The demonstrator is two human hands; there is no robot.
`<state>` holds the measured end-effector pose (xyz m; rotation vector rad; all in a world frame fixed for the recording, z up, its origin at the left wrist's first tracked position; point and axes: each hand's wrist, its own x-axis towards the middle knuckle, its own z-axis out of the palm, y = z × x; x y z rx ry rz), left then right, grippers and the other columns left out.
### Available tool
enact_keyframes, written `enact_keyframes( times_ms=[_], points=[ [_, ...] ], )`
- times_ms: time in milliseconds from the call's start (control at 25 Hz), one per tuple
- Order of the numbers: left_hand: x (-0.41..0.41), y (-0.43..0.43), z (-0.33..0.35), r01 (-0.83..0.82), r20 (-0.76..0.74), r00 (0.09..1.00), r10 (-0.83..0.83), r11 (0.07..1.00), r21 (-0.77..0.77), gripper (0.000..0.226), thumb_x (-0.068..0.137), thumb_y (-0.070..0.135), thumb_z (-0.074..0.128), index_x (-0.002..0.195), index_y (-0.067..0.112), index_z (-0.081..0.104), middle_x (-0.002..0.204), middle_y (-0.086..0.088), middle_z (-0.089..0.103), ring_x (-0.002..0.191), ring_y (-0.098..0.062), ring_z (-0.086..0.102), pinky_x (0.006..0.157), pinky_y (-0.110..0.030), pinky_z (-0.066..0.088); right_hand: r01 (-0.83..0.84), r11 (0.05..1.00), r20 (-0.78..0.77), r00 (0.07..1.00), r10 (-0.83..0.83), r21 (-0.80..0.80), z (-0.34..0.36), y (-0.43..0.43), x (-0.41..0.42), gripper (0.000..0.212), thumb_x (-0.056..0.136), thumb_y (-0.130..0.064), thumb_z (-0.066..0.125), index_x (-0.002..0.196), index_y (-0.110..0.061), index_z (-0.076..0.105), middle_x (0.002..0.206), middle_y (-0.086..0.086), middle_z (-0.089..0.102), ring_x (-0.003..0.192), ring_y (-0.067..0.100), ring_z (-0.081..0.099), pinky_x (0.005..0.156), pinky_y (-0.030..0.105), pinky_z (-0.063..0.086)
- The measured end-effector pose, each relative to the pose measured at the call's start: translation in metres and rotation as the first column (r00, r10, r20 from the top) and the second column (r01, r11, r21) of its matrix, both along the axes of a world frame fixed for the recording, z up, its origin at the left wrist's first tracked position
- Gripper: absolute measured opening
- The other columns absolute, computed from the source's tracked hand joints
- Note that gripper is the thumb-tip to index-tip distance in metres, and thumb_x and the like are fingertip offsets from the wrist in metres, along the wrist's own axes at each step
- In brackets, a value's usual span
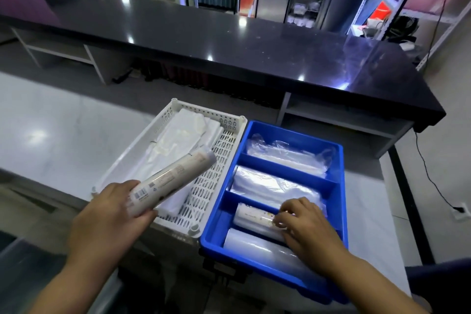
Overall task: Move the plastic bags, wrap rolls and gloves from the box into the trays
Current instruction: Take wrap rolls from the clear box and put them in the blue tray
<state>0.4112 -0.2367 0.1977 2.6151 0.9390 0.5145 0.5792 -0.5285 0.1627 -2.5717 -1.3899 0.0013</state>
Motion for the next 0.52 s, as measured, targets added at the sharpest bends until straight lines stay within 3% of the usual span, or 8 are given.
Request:
enact_keyframes(
  times_ms=[120,240,400,520],
  points=[
    [0.007,0.001,0.001,0.019,-0.013,1.0,-0.019,1.0,0.02,0.053,0.059,0.031,0.082,0.107,0.027,0.061,0.09,0.002,0.062,0.076,-0.024,0.058,0.056,-0.028,0.041,-0.155,0.988,-0.112,0.981,0.156,0.014,-0.006,0.043,-0.011,0.025,0.082,-0.021,0.062,0.106,-0.022,0.064,0.1,0.004,0.063,0.09,0.025,0.056,0.075,0.036,0.046],
    [0.008,0.002,0.003,0.059,-0.019,0.998,-0.058,0.996,0.063,0.056,0.056,0.031,0.083,0.107,0.026,0.062,0.089,0.003,0.063,0.074,-0.022,0.059,0.051,-0.024,0.032,-0.203,0.972,-0.179,0.967,0.179,-0.121,-0.016,0.074,-0.013,0.031,0.091,-0.037,0.049,0.12,-0.029,0.055,0.113,0.003,0.054,0.102,0.022,0.045,0.087,0.036,0.035],
    [0.01,0.008,0.003,0.078,-0.034,0.997,-0.075,0.993,0.092,0.056,0.054,0.028,0.085,0.106,0.023,0.064,0.086,0.002,0.064,0.073,-0.022,0.059,0.05,-0.023,0.029,-0.294,0.918,-0.092,0.956,0.279,-0.266,-0.014,0.086,-0.008,0.034,0.091,-0.046,0.043,0.111,-0.024,0.058,0.114,0.005,0.05,0.102,0.024,0.043,0.086,0.039,0.035],
    [0.014,0.007,0.002,0.095,-0.035,0.995,-0.093,0.993,0.064,0.056,0.054,0.026,0.084,0.106,0.022,0.063,0.086,0.002,0.064,0.075,-0.024,0.059,0.053,-0.026,0.034,-0.28,0.937,-0.181,0.953,0.244,-0.209,0.0,0.081,-0.004,0.031,0.085,-0.05,0.049,0.101,-0.025,0.057,0.116,0.001,0.049,0.101,0.022,0.047,0.085,0.038,0.042]
  ],
)
